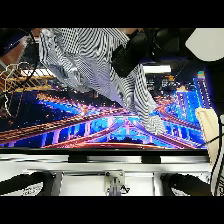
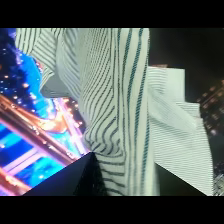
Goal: Fold the shirts.
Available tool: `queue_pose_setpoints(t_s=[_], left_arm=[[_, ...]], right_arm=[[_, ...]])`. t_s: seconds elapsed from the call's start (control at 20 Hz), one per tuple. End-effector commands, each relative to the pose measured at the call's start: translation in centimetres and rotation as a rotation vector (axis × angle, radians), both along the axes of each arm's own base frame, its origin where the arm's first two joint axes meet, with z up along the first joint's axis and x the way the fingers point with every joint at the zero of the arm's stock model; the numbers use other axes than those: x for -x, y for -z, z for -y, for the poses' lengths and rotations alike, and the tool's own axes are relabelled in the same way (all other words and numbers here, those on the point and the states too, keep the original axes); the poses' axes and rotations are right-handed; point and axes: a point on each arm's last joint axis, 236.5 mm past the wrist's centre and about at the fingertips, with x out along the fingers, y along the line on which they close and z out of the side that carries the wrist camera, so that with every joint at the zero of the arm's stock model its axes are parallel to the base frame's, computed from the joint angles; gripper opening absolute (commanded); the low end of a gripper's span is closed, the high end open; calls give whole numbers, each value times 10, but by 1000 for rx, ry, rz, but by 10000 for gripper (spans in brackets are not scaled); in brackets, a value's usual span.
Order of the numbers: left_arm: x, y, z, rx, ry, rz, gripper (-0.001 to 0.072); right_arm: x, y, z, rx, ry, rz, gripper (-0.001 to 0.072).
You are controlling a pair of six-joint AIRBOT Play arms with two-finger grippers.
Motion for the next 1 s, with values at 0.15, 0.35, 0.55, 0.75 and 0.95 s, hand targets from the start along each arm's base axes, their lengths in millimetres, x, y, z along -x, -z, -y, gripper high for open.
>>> queue_pose_setpoints(t_s=[0.15, 0.35, 0.55, 0.75, 0.95], left_arm=[[-2, -9, -6, 20, -25, 24, 66], [-1, -6, -4, -3, -19, 27, 179], [4, 23, 4, -200, 12, 30, 180], [-1, 48, -4, -362, -18, 22, 370], [-4, 50, -7, -367, -34, 10, 659]], right_arm=[[15, 27, -9, 35, -63, -116, 94], [2, 13, -13, -1, -48, -42, 88], [-13, 2, -9, -6, -11, 33, 87], [-22, -17, -9, -40, 2, 118, 87], [-28, -25, -10, -57, 12, 153, 87]])
